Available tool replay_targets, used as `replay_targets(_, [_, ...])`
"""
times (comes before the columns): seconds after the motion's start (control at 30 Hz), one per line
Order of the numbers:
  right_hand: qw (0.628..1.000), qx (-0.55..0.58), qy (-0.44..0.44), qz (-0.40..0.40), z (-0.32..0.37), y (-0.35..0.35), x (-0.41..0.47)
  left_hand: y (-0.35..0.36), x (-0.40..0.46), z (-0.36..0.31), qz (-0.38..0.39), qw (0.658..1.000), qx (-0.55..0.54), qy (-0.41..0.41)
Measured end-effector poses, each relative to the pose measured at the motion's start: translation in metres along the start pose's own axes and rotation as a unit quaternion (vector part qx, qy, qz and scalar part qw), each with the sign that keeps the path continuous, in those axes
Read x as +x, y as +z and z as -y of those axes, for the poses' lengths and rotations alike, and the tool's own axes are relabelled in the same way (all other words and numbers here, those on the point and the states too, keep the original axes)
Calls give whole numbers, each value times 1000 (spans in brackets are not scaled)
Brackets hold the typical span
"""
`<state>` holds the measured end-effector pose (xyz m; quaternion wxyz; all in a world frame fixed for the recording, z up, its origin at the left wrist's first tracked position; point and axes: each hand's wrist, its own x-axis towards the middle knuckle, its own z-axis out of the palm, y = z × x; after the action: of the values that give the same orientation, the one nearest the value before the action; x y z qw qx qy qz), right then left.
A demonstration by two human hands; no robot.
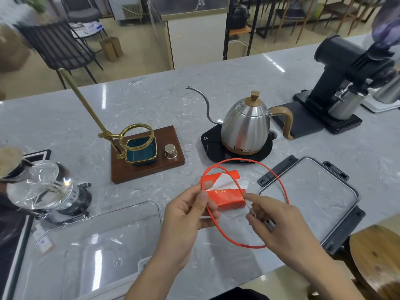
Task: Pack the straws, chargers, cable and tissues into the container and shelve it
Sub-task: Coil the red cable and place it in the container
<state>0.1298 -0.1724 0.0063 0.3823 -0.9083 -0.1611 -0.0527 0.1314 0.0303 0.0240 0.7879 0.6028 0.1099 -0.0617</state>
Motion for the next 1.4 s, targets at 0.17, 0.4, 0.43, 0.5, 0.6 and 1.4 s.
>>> replay_targets(0.17, [999,14,-29,5,10,0,3,1,3,0,-27,999,-18,-16])
replay_targets(0.4, [996,25,-86,9,28,15,8,9,6,-3,-30,991,-107,-78])
replay_targets(0.43, [996,24,-85,7,31,18,8,9,6,-3,-22,988,-123,-85])
replay_targets(0.5, [997,27,-74,-4,34,24,8,8,6,-3,4,984,-150,-94])
replay_targets(0.6, [997,58,-40,-36,38,31,7,6,3,-4,43,978,-174,-111])
replay_targets(1.4, [967,206,94,-120,67,48,10,21,-10,3,47,981,-183,-48])
